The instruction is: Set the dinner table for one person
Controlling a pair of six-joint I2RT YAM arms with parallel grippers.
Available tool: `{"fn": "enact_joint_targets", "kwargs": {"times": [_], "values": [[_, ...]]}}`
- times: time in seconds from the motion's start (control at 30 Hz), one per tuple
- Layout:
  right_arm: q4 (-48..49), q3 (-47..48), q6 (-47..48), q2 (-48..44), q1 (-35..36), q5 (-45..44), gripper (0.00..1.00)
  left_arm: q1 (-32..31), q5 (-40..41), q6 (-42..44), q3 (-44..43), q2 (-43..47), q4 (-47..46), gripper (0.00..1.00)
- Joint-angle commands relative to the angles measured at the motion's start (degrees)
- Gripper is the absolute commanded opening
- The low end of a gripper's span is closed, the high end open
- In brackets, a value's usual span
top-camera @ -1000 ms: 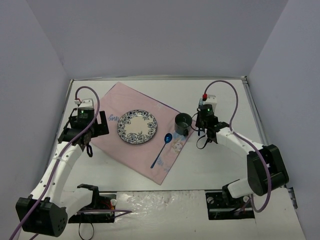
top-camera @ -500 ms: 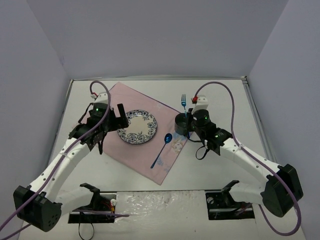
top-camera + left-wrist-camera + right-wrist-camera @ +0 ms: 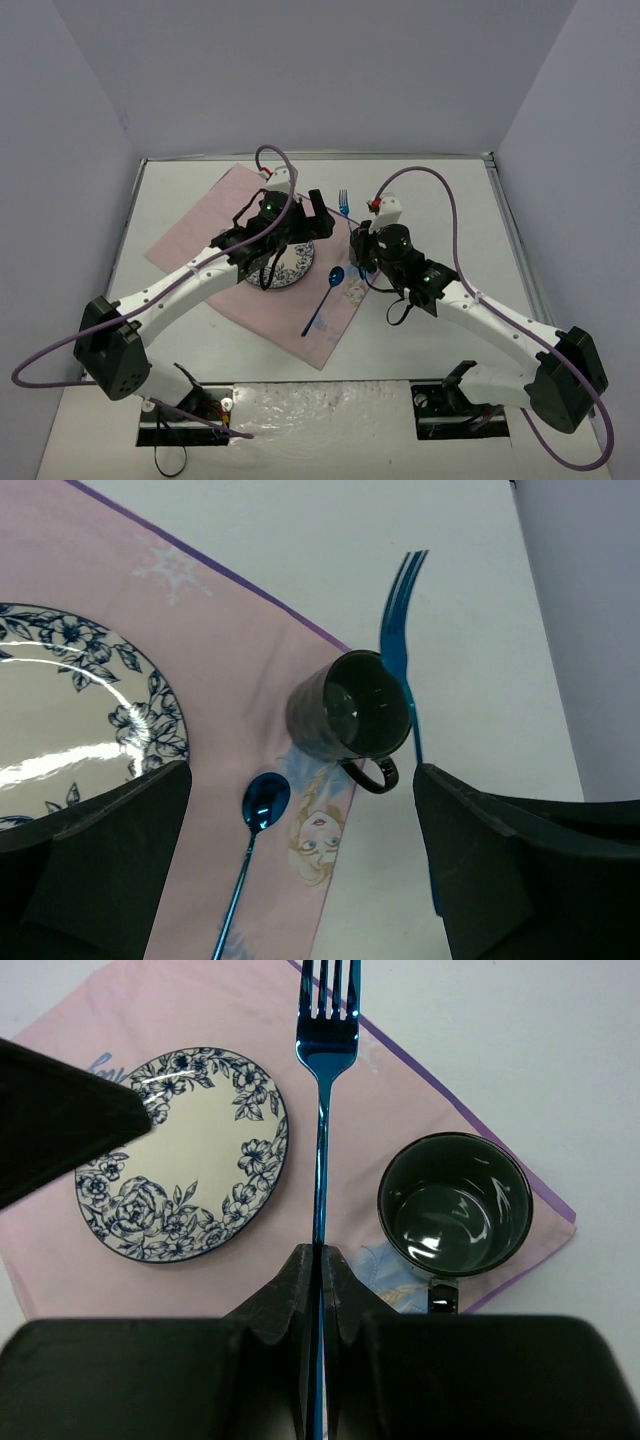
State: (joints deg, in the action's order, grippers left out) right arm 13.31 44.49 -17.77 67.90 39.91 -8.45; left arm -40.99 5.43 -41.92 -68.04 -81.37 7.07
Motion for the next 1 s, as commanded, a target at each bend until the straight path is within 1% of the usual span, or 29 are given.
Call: {"fn": "enact_joint_targets", "kwargs": {"times": [0.0, 0.13, 0.27, 0.43, 0.63, 0.87, 0.97], "values": [[7.27, 0.95, -0.76, -1.03, 1.93, -0.75, 0.0, -2.68, 3.27, -2.29, -7.84, -2.28, -5.58, 0.88], [8.31, 0.83, -1.27, -0.32, 3.15, -2.13, 0.0, -3.76, 4.62, -3.64, -10.91, -4.51, -2.97, 0.84], [9.37, 0.57, -1.16, 0.51, 4.51, -2.86, 0.0, -4.09, 6.64, -3.42, -11.56, -4.88, -1.8, 0.79], [9.97, 0.76, -1.13, 1.26, 5.76, -3.06, 0.0, -4.09, 8.86, -1.31, -13.02, -5.61, -0.09, 0.67], [9.66, 0.81, -1.24, 1.01, 6.39, -4.07, 0.0, -3.94, 9.99, -0.1, -13.85, -6.88, 0.77, 0.58], [9.54, 0.77, -1.04, 0.75, 6.59, -3.77, 0.0, -3.31, 10.13, 1.05, -15.62, -9.06, 2.5, 0.54], [9.54, 0.7, -1.04, 0.83, 6.66, -3.86, 0.0, -2.58, 9.58, 2.01, -15.34, -9.15, 1.41, 0.5]]}}
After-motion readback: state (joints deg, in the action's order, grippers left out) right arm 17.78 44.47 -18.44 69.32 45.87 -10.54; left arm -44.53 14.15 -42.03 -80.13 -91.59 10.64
